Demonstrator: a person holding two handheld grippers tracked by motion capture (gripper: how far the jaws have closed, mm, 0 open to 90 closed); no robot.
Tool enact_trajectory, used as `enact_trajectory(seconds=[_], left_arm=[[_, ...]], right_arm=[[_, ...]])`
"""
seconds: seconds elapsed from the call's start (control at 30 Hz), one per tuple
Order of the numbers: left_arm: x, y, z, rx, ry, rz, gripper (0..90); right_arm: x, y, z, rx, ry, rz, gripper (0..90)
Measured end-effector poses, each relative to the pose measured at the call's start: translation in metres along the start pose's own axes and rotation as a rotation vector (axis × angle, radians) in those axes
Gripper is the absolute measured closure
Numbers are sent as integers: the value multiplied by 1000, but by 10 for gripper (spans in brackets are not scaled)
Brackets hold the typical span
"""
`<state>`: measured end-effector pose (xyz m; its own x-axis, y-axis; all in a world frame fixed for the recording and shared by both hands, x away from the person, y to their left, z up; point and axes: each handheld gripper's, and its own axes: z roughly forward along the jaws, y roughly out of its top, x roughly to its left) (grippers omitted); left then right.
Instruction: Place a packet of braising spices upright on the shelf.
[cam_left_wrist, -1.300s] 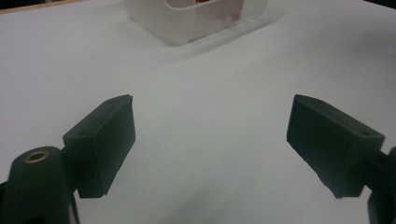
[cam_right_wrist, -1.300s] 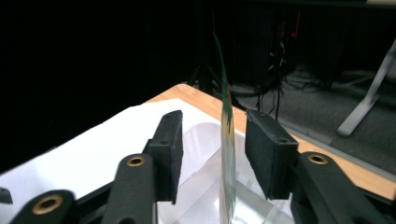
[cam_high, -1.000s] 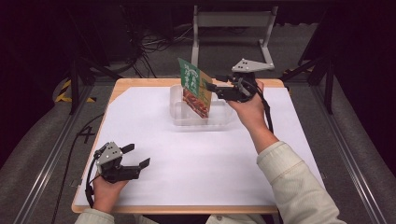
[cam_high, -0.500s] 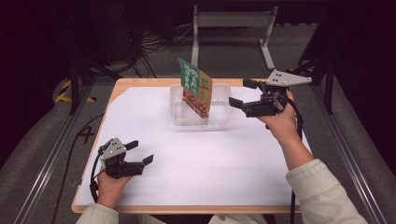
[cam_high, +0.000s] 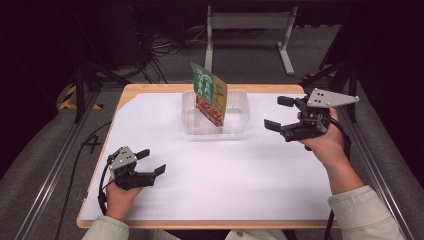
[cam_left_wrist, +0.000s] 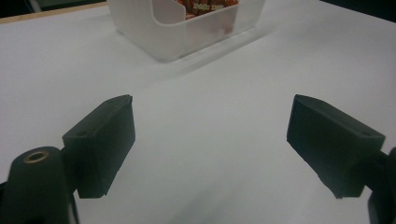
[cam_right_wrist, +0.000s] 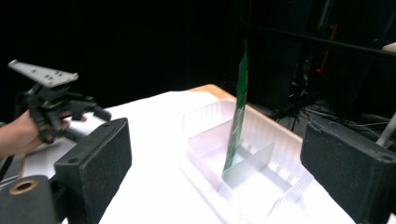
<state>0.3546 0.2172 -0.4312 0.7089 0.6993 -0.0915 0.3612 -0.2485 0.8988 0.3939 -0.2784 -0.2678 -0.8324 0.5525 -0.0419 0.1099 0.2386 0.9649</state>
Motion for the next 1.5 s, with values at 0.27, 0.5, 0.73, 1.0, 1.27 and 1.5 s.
enact_trajectory(seconds=[0.27, 0.5, 0.73, 1.0, 1.27, 1.5], left_arm=[[-1, 0, -1, -3, 2, 0, 159], [-1, -1, -1, -1, 3, -5, 158], [-1, -1, -1, 0, 3, -5, 158], [-1, -1, -2, -5, 5, -6, 158], [-1, -1, -2, -7, 7, 0, 158], [-1, 0, -2, -3, 5, 1, 158]], right_arm=[[9, -20, -10, -4, -14, -2, 86], [22, -56, -5, 46, -32, -9, 85], [30, -83, 3, 86, -54, 5, 74], [35, -112, 6, 101, -77, 36, 74], [37, -137, 6, 107, -97, 61, 78], [36, -157, 3, 133, -112, 82, 81]])
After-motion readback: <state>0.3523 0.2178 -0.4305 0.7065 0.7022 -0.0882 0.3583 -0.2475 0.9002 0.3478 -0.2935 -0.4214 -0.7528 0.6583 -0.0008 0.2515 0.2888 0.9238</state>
